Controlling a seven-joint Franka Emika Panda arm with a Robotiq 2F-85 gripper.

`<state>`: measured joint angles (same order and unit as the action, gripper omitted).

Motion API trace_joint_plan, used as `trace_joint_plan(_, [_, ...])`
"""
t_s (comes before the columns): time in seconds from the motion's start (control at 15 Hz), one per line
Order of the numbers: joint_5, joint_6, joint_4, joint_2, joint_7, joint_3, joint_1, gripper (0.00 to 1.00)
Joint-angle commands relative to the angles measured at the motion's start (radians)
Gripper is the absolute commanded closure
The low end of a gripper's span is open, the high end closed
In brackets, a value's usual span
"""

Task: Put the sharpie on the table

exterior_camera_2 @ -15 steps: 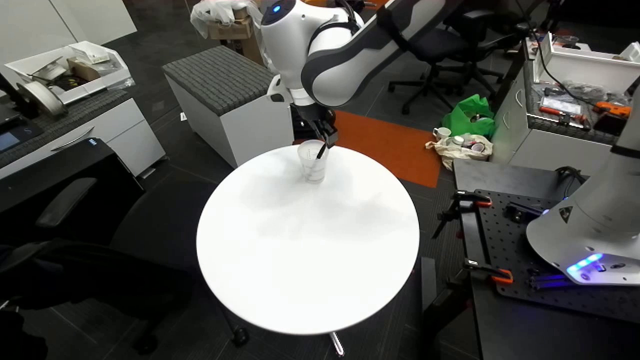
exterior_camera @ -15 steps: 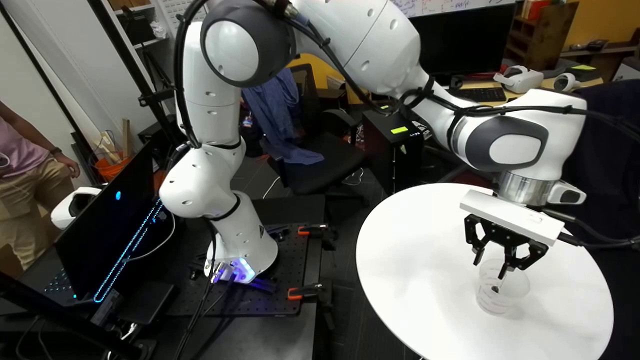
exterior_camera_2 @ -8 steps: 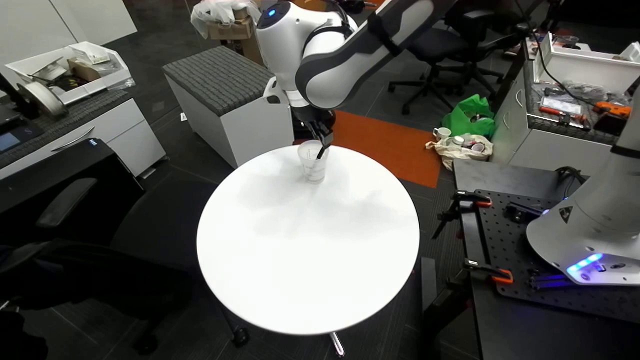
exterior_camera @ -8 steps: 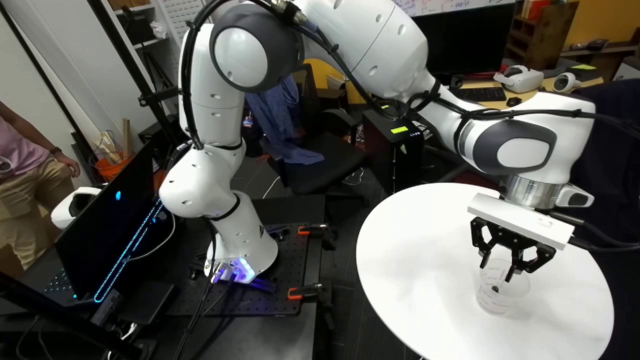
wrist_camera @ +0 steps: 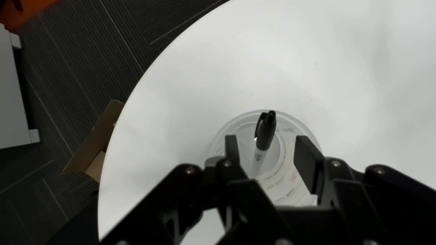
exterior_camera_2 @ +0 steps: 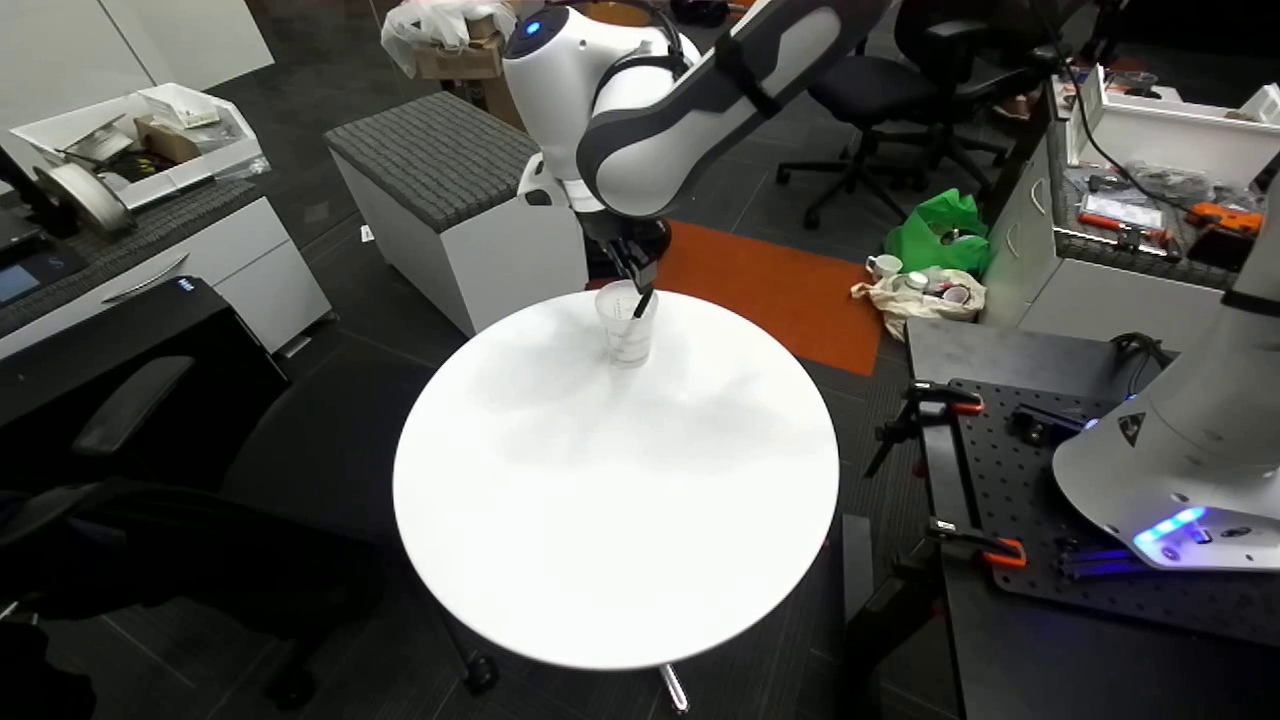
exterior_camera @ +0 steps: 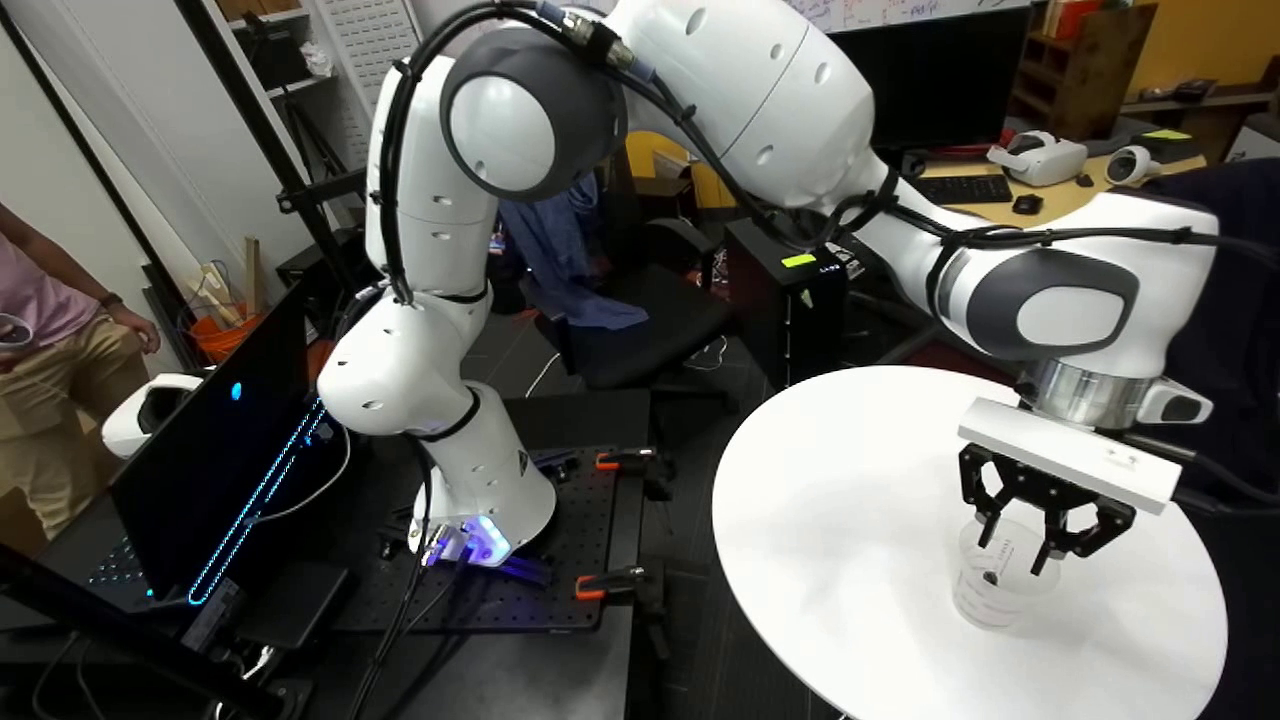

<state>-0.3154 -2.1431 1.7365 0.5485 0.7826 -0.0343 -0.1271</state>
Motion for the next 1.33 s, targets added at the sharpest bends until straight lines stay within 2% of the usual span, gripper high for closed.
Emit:
trace_joint_plan(0.0, [0.001,0.046,-0.059,0.03,0.035,0.007,-0.005,0.51])
trace_joint_plan(1.13, [0.007,0.135,-0.17,0.14,0.043,0.002,-0.02,0.53])
trace_joint_plan(1.27, [0.005,0.145,-0.178,0.149,0.042,0.003,-0.02,0.57])
